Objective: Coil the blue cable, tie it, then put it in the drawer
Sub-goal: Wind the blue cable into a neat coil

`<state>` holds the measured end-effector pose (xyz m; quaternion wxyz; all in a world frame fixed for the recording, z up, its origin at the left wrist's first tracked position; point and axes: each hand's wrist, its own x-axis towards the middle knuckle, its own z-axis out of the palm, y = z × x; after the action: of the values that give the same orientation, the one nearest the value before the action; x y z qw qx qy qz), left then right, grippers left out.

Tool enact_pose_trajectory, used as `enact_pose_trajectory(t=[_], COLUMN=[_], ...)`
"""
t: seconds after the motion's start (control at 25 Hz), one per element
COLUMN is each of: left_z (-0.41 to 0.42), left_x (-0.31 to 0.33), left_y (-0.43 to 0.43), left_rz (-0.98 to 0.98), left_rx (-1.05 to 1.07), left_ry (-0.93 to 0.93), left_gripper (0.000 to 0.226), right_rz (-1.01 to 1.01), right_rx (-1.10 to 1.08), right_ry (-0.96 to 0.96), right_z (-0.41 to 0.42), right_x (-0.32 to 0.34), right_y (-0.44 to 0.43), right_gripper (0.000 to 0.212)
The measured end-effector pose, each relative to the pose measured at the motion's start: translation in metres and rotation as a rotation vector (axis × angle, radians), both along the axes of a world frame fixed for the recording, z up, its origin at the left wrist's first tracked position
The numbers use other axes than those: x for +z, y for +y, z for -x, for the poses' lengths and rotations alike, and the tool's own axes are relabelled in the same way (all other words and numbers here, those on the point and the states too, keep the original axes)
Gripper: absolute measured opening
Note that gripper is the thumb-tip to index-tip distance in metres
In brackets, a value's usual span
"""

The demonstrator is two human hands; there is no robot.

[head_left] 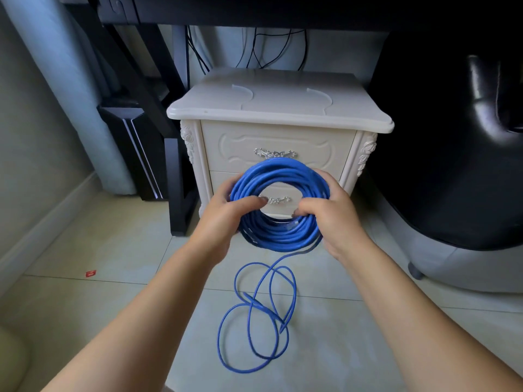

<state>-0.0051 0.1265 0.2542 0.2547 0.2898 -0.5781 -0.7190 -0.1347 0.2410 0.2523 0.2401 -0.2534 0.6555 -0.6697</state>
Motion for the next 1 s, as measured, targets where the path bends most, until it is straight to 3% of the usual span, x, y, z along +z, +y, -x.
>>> enact_pose_trajectory(t=[0.08, 0.16, 0.32, 0.56, 0.76, 0.92, 1.0], left_z=[-0.004, -0.007, -0.007, 0.005, 0.01, 0.01, 0.011], left_x=[-0.001, -0.004, -0.004, -0.007, -0.005, -0.005, -0.006], left_y=[-0.003, -0.002, 0.002, 0.008, 0.008, 0.01, 0.014], left_rz=[0.292, 0.489, 0.471, 0.214, -0.065, -0.254, -0.305], left_rx=[-0.072, -0.165, -0.18, -0.026, 0.108, 0.242, 0.264], left_ry=[-0.091, -0.183, -0.201, -0.073, 0.036, 0.082, 0.11], left_gripper=[0.068, 0.074, 0.047, 0.036, 0.024, 0.018, 0.016], right_rz=[-0.102, -0.194, -0.233, -0.182, -0.12, -0.129, -0.094], right_rx=[0.111, 0.198, 0.217, 0.103, 0.129, 0.125, 0.112], right_ry=[0.233, 0.394, 0.44, 0.375, 0.039, -0.047, -0.179], right_z=[0.0, 0.001, 0.0, 0.003, 0.005, -0.007, -0.013], right_x=[0.005, 0.009, 0.01, 0.01, 0.004, -0.01, -0.017], right_y=[0.003, 0.007, 0.011, 0.01, 0.011, 0.002, -0.003], right_gripper=[0.059, 0.063, 0.062, 0.059, 0.045, 0.042, 0.041])
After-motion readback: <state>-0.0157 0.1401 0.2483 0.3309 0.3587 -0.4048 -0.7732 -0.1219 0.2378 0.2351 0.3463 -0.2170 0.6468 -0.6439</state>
